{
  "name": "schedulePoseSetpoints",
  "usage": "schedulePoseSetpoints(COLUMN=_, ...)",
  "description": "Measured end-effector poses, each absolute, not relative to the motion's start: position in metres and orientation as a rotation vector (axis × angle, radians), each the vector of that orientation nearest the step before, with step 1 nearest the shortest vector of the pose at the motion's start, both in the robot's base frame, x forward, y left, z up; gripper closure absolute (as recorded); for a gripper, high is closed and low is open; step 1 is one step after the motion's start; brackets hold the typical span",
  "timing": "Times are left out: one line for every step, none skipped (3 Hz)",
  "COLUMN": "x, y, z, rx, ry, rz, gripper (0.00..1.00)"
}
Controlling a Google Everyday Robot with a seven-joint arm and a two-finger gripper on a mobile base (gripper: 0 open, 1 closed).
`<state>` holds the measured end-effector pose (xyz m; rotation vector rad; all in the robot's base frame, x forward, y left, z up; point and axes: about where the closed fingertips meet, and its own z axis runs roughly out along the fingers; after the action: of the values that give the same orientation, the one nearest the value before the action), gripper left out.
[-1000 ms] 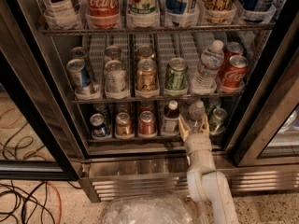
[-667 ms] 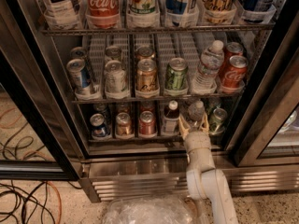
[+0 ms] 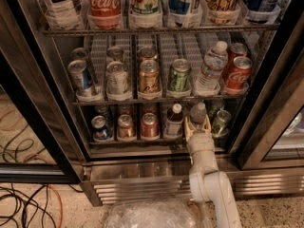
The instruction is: Pick water bottle from bottom shelf of fridge
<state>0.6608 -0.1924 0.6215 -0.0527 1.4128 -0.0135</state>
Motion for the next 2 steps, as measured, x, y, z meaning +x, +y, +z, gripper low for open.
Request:
schedulePoseSetpoints(x=0.6608, y=-0.1924, z=0.6215, rx=-0.053, ry=1.413, rz=-0.013, gripper=0.99)
schedulePoseSetpoints(x=0.6596, y=-0.1917, z=0.6226, rx=-0.044, ry=1.402, rz=-0.007, gripper=1.00)
